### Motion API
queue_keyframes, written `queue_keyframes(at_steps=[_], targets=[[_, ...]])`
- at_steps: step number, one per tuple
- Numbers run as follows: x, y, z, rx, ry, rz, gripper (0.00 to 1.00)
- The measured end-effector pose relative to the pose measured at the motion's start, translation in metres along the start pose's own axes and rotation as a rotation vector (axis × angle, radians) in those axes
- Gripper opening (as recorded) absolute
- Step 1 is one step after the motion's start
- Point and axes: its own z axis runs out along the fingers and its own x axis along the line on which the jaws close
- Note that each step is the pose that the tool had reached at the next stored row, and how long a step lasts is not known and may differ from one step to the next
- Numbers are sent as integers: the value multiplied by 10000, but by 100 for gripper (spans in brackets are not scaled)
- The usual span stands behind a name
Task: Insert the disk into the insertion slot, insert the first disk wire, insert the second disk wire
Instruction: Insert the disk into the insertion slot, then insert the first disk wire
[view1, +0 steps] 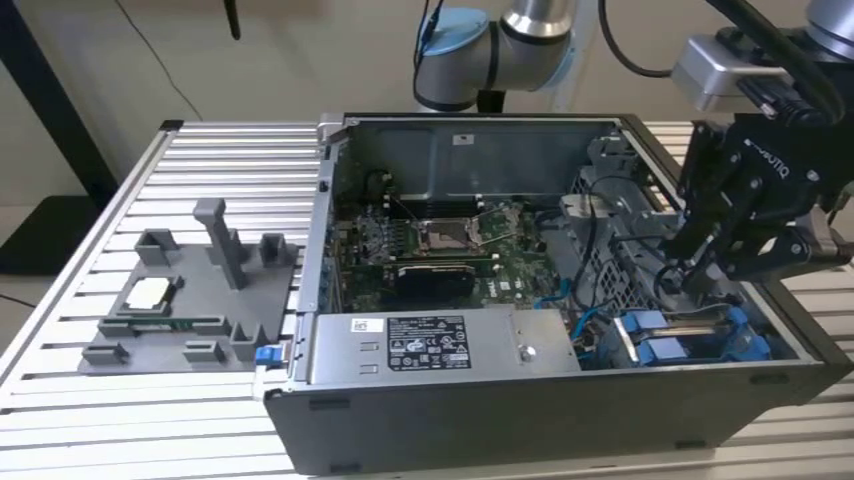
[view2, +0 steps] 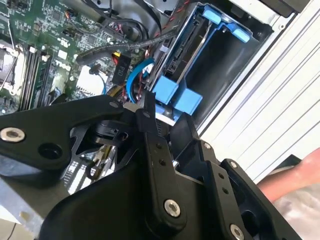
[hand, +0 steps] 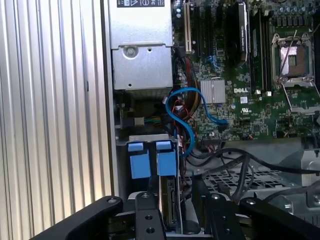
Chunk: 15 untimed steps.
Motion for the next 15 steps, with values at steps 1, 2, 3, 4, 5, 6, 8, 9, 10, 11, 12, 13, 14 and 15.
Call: queue_keyframes(at_steps=[1, 2, 3, 4, 5, 6, 8, 9, 10, 11, 12, 13, 14, 15], targets=[[-5, 0, 0, 2, -29, -1, 40], [-8, 0, -1, 3, -63, -3, 40], [-13, 1, -6, 2, -79, -4, 40], [-18, 2, -12, 2, -94, -4, 40], [-23, 3, -13, 2, -121, -5, 40], [-28, 3, -15, 9, -169, -8, 40], [-43, 5, -16, 39, -294, -15, 40], [-54, 5, -15, 58, -365, -19, 40], [-66, 6, -14, 72, -427, -24, 40], [-76, 6, -14, 81, -484, -27, 40], [-86, 6, -14, 86, -546, -30, 40], [-97, 5, -13, 89, -613, -33, 40], [-106, 2, -13, 91, -675, -36, 40], [-115, -1, -13, 93, -735, -39, 40]])
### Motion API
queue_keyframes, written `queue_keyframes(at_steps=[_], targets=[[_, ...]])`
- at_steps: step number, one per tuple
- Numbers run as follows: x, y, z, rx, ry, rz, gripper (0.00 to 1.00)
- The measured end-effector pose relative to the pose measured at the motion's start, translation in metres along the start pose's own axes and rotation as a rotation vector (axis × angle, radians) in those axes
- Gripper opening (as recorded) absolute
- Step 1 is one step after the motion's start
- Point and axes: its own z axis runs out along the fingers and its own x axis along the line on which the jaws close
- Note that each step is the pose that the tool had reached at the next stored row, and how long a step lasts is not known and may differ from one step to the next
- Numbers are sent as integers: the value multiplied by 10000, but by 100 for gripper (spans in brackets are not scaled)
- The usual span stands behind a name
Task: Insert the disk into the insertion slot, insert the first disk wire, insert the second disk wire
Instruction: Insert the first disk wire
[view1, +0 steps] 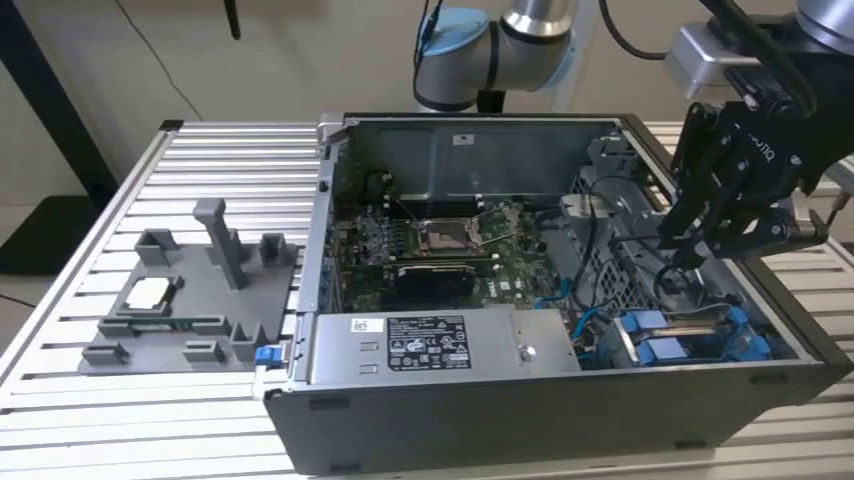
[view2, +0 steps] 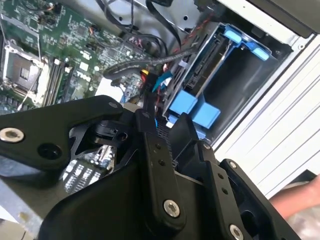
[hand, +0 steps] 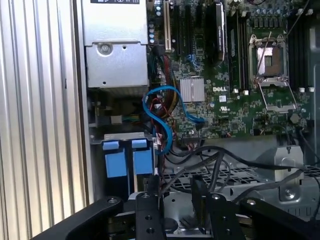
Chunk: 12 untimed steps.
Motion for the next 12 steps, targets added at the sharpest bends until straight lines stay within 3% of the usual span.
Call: queue_keyframes(at_steps=[3, 5, 12], targets=[[-26, -18, 5, 2, -188, -7, 40], [-41, -46, 5, -1, -267, -10, 40], [-66, -104, 44, 0, -289, -10, 40]])
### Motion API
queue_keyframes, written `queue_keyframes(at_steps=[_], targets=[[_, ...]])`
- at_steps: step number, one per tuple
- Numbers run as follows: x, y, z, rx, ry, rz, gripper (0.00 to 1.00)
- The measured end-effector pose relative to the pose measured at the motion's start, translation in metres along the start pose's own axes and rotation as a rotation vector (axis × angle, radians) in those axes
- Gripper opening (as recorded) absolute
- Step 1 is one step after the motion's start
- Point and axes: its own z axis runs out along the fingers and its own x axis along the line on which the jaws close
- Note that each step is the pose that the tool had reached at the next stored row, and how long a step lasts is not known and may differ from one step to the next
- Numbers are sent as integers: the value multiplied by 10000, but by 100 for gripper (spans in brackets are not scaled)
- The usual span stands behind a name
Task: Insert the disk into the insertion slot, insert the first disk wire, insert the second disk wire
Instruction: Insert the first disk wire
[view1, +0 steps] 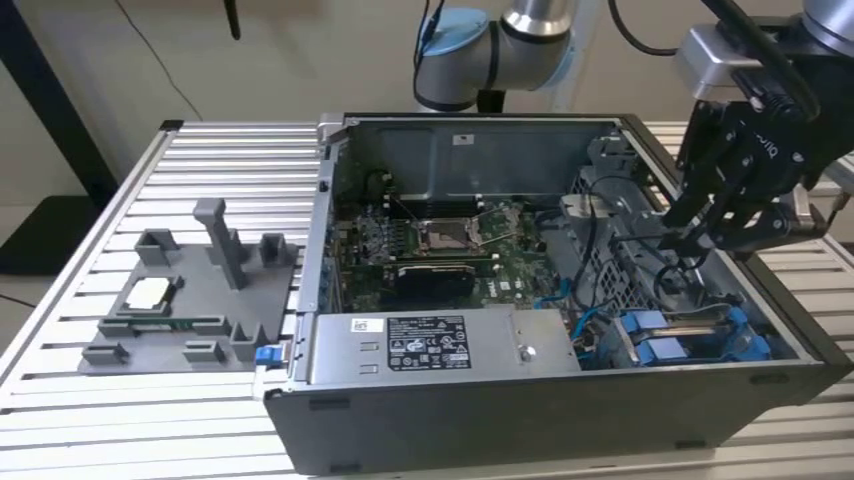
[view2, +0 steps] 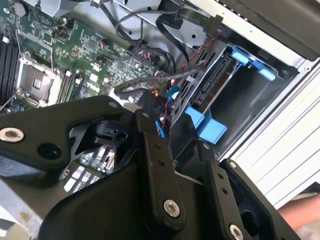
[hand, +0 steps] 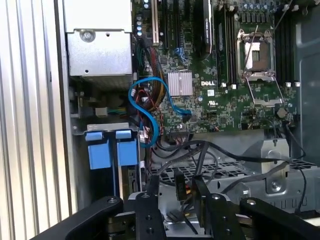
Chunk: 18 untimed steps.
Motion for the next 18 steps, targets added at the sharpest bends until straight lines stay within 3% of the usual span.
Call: queue_keyframes(at_steps=[7, 9, 12, 18], targets=[[-11, -1, 68, -1, -12, -1, 40], [-11, -1, 68, 0, -12, 0, 38], [-11, -2, 69, -1, -12, 0, 24], [-11, -2, 69, 0, -12, 1, 24]])
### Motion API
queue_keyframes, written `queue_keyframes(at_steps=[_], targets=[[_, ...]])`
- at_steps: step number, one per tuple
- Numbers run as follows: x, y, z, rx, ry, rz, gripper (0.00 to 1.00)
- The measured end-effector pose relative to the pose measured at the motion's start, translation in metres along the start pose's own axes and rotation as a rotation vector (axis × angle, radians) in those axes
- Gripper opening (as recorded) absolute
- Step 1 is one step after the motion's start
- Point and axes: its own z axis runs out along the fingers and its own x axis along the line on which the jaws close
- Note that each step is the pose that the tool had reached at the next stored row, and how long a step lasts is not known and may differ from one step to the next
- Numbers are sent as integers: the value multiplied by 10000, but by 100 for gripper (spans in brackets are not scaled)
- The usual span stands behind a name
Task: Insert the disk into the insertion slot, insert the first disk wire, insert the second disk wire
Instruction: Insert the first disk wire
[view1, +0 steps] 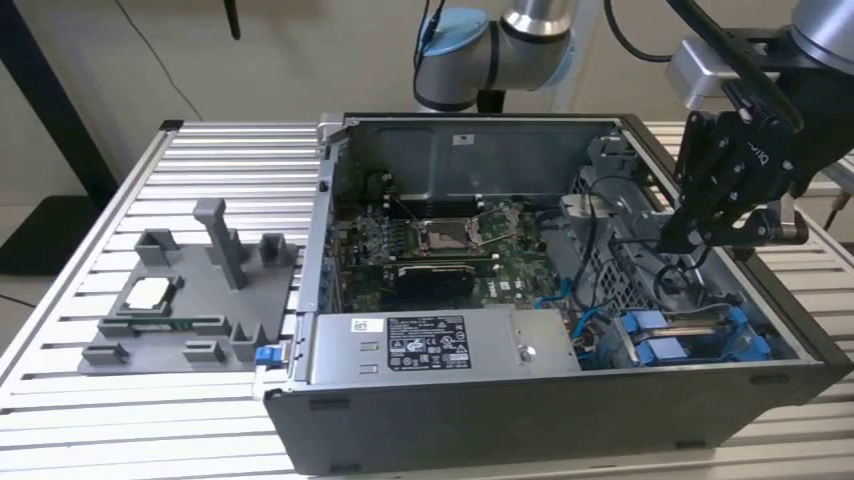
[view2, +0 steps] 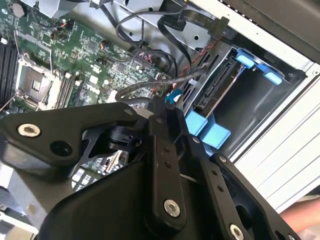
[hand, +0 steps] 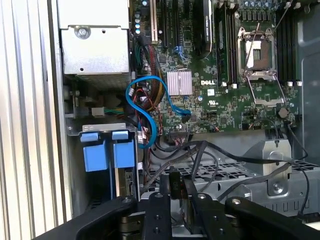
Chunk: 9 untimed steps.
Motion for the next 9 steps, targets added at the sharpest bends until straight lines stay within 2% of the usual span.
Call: queue_keyframes(at_steps=[1, 2, 9], targets=[[0, 0, 0, 0, 0, 0, 24], [0, 0, 0, 0, 0, 0, 19], [0, -22, 5, -2, 3, -11, 19]])
